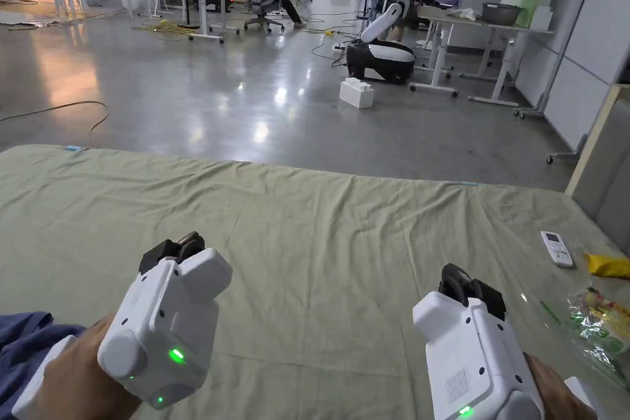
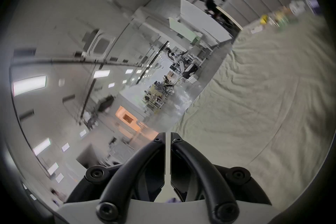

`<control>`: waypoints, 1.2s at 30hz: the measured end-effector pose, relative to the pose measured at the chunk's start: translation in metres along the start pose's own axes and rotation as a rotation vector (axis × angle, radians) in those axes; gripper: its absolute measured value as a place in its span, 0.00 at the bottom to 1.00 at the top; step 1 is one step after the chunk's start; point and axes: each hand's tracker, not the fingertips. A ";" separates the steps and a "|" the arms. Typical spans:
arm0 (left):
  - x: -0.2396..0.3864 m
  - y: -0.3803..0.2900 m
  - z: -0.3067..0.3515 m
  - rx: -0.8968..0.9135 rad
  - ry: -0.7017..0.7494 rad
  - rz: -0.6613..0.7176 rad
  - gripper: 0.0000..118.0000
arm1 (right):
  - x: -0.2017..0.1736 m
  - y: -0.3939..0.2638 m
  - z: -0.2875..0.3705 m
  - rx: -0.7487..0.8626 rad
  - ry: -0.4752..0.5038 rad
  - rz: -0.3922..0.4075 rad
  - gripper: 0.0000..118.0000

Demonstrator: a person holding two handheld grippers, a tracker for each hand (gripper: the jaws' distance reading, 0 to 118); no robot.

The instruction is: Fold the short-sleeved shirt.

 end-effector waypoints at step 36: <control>-0.134 -0.216 -0.011 -0.653 -0.192 0.941 0.10 | 0.002 -0.023 -0.019 -0.255 0.067 -1.148 0.00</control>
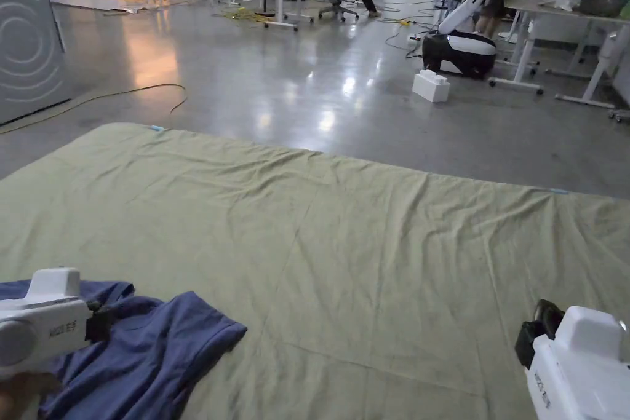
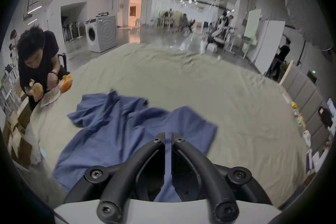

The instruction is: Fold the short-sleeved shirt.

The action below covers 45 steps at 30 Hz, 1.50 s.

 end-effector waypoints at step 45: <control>-0.025 -0.018 0.003 0.075 0.014 0.046 0.04 | -0.016 -0.025 -0.001 -0.079 0.012 0.059 0.00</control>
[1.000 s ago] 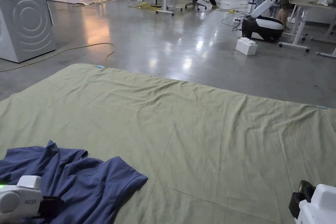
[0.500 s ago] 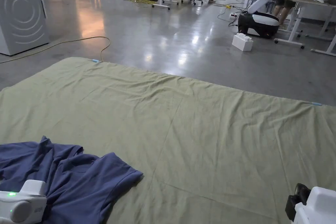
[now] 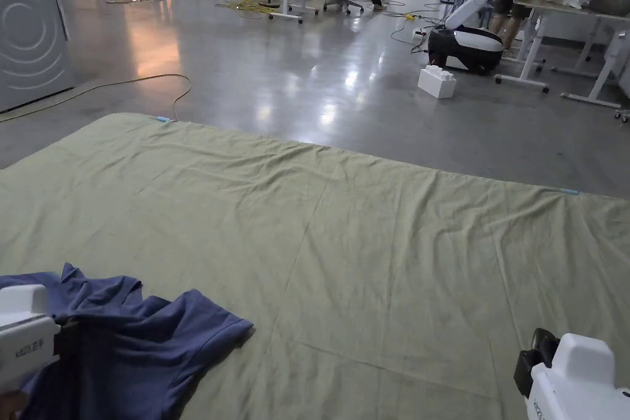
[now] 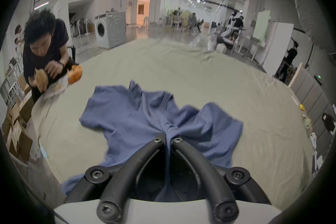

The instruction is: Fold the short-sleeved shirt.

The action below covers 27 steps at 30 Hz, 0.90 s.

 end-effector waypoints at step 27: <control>0.340 0.085 0.105 0.267 -0.711 -0.188 0.03 | 0.105 0.008 0.057 0.094 -0.150 -0.075 0.00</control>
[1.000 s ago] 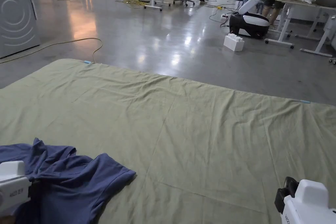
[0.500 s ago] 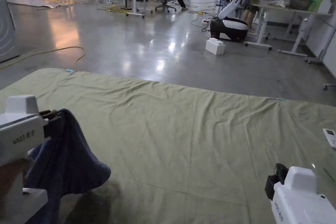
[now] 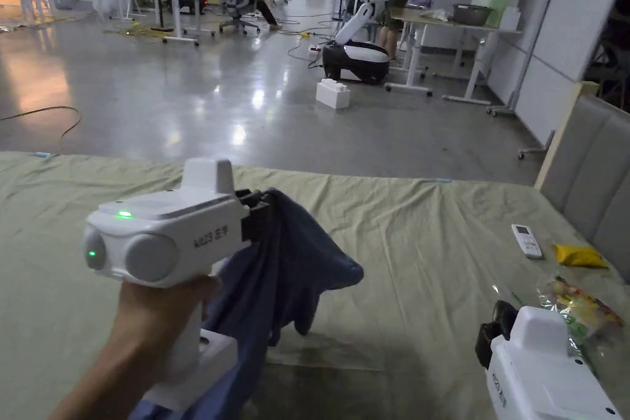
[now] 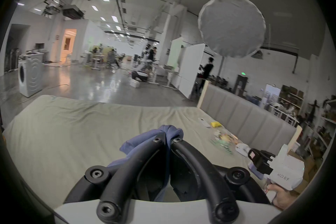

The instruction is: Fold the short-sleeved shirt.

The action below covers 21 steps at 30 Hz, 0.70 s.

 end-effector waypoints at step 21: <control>0.063 -0.196 -0.039 -0.355 -0.050 -0.049 0.78 | 0.026 -0.023 0.007 -0.064 -0.030 0.005 0.00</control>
